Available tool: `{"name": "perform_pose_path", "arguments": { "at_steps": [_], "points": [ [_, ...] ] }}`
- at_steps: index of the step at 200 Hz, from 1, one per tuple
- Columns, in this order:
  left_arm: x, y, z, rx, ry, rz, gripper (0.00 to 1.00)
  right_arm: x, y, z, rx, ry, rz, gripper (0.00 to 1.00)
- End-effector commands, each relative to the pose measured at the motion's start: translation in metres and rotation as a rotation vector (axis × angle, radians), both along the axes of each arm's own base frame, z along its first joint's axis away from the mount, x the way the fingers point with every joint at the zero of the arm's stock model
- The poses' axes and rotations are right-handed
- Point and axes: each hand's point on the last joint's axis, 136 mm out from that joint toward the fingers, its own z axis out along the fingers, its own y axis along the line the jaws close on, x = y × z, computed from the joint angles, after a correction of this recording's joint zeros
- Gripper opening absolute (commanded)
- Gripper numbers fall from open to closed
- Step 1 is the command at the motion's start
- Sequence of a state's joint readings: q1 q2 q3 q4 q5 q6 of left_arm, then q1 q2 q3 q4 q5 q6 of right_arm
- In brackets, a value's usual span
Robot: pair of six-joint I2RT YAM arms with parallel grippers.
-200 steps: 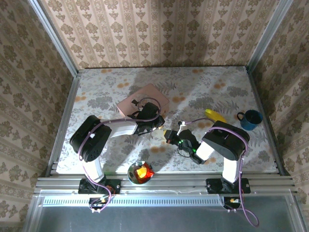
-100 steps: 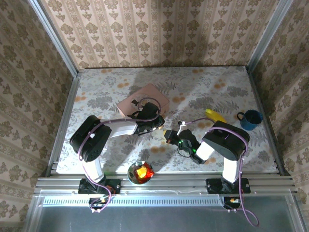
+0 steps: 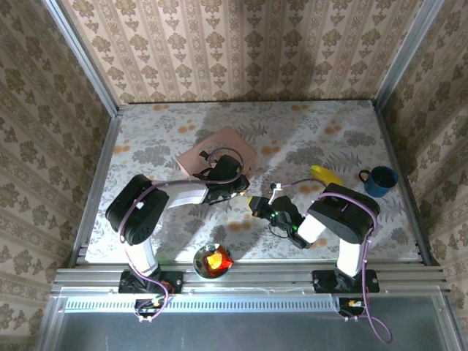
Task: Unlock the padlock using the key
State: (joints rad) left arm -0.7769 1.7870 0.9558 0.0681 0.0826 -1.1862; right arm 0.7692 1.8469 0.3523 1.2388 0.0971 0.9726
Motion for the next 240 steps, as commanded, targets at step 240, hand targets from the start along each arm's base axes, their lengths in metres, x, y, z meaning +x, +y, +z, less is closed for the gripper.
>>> {"name": "perform_pose_path", "arguments": {
  "at_steps": [240],
  "points": [
    [-0.02,-0.017,-0.012,-0.047,0.091,-0.079,0.0,0.026,0.018,0.035,0.074,-0.101,0.03,0.0]
  ]
}}
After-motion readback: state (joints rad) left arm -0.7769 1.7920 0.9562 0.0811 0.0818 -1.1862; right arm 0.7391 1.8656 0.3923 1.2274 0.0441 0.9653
